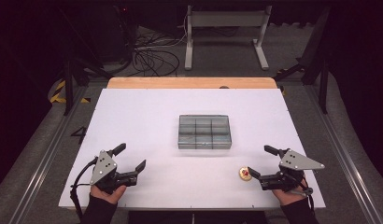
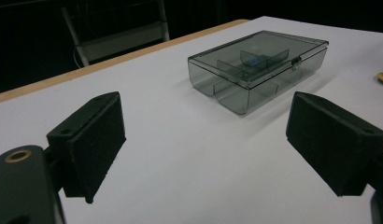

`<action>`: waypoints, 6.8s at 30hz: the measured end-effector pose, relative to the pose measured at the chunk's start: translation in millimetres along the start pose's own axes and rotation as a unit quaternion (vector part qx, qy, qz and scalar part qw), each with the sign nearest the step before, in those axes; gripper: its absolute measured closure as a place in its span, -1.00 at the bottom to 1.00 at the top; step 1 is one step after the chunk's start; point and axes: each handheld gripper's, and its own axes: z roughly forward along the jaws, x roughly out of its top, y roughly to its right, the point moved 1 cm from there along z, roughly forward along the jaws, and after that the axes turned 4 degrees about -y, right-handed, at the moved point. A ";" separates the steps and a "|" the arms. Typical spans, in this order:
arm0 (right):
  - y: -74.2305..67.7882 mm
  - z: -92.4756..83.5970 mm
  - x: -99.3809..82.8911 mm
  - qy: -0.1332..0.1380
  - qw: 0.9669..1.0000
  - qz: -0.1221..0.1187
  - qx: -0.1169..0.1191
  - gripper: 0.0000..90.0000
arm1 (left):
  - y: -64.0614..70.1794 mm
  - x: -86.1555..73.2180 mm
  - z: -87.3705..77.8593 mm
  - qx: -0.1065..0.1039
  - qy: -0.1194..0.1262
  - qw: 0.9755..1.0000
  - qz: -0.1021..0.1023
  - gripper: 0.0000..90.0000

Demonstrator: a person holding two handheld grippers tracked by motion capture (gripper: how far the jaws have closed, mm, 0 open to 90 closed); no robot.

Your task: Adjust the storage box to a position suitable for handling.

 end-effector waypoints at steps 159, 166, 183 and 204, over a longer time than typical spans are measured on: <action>37.4 156.2 46.9 -0.201 0.977 0.069 -0.021 1.00 | -2.9 -2.1 2.6 0.000 -0.008 1.000 -0.002 -0.72; 33.6 165.3 52.2 -0.194 0.979 0.066 -0.016 1.00 | -2.9 -2.1 2.7 0.000 -0.008 1.000 -0.003 -0.72; 32.6 165.2 55.9 -0.189 0.979 0.071 -0.012 0.84 | -4.1 -2.3 5.9 -0.005 -0.015 1.000 -0.004 -0.72; 10.9 114.3 71.3 -0.128 0.991 0.040 0.020 -0.14 | -8.4 18.1 36.0 -0.050 -0.044 0.997 -0.025 -0.67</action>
